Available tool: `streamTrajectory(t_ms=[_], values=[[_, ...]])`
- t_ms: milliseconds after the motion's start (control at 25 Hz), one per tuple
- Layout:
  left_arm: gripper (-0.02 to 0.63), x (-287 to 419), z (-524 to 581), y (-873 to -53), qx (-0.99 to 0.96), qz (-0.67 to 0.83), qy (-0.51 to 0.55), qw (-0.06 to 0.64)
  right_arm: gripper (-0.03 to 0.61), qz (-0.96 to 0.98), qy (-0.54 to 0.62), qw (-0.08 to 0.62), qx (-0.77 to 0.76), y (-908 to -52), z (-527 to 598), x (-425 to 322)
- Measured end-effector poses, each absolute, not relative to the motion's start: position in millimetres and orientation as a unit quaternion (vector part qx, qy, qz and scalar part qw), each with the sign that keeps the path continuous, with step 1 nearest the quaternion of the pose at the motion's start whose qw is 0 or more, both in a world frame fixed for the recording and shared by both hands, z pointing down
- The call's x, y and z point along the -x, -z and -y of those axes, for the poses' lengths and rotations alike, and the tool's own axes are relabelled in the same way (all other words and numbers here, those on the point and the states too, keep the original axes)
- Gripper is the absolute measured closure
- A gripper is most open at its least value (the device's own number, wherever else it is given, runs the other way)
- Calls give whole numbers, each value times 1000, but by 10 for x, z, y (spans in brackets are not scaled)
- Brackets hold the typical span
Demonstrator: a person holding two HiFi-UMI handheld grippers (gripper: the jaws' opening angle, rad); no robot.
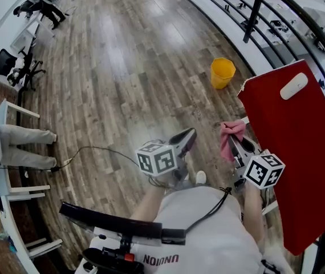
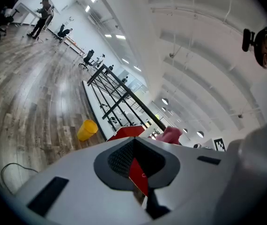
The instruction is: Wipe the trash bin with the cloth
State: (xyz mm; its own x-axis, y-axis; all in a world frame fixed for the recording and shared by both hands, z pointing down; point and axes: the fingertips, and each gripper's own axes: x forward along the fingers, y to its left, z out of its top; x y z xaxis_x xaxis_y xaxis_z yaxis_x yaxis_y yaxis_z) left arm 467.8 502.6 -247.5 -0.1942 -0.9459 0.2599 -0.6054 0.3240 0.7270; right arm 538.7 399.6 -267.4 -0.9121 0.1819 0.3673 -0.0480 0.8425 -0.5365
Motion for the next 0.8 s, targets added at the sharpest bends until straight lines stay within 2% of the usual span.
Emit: streamTrajectory(t_ms=[800], values=[[611,-4332,-5399,2210,-512,729,254,376,534,935,-279,218,-4,2519,-4118,-5154]])
